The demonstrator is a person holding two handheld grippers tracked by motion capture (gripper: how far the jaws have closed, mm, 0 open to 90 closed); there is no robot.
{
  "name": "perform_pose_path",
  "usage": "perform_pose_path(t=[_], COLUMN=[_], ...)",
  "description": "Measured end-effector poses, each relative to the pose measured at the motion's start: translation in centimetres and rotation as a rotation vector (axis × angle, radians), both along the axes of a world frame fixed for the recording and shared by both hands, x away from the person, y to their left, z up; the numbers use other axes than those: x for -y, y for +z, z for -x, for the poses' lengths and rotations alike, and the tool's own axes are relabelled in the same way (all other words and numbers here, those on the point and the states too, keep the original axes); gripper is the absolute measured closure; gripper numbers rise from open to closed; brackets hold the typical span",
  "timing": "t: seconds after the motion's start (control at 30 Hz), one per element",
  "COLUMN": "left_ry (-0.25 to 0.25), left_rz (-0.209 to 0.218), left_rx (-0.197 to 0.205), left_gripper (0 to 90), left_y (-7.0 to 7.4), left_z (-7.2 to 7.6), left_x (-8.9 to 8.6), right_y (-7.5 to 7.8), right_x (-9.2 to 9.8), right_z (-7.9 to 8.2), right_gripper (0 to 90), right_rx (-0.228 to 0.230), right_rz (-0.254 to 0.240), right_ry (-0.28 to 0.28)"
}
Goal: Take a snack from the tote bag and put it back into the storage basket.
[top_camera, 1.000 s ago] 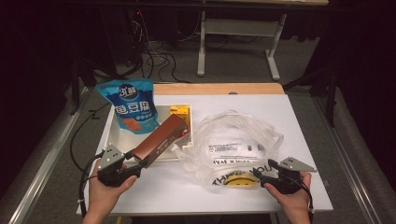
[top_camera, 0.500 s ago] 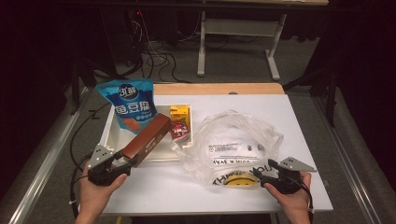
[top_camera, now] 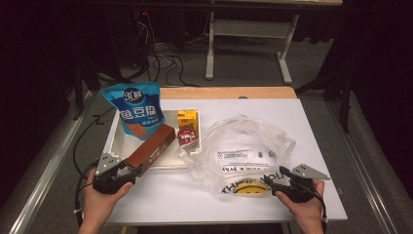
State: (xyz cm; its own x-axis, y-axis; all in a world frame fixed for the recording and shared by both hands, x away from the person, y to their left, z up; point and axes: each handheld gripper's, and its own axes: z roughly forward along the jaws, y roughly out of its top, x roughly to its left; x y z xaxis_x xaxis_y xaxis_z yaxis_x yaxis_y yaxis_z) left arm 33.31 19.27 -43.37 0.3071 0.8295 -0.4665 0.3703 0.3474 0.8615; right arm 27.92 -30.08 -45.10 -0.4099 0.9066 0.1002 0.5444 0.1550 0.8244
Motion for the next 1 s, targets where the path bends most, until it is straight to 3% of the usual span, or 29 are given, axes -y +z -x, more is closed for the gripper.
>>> perform_pose_path(t=[0.17, 0.33, 0.5, 0.7, 0.77, 0.87, 0.9, 1.0], left_ry=[-0.005, -0.008, -0.002, 0.025, 0.039, 0.056, 0.062, 0.071], left_rz=[-0.062, -0.053, -0.012, -0.006, 0.027, 0.041, 0.073, 0.103], left_rx=[-0.022, -0.023, -0.034, -0.029, -0.027, -0.022, -0.027, -0.033], left_gripper=[46.0, 45.9, 45.2, 41.2, 32.7, 28.1, 27.2, 27.6], left_y=[-1.3, -1.7, -1.8, -1.7, -1.1, -0.6, 0.0, 0.5], left_z=[-0.6, -1.3, -1.8, -1.9, -1.5, -1.2, -0.9, -0.4], left_x=[0.4, 0.8, 1.2, 1.1, 0.9, 0.7, 0.4, 0.0], right_y=[0.0, -0.1, -0.2, -0.2, -0.1, -0.1, -0.1, -0.1], right_x=[-0.1, -0.1, -0.2, -0.3, -0.2, -0.1, -0.1, -0.1], right_z=[0.0, 0.0, 0.0, 0.0, 0.0, 0.0, 0.0, 0.0], right_gripper=[27.5, 27.6, 27.6, 27.4, 27.4, 27.4, 27.4, 27.4], right_rx=[-0.004, -0.004, -0.009, -0.006, -0.004, -0.005, -0.004, -0.003], right_rz=[-0.002, 0.002, 0.003, 0.006, 0.003, 0.005, 0.004, 0.003], right_ry=[-0.005, -0.001, -0.001, 0.0, 0.0, -0.001, -0.004, -0.006])
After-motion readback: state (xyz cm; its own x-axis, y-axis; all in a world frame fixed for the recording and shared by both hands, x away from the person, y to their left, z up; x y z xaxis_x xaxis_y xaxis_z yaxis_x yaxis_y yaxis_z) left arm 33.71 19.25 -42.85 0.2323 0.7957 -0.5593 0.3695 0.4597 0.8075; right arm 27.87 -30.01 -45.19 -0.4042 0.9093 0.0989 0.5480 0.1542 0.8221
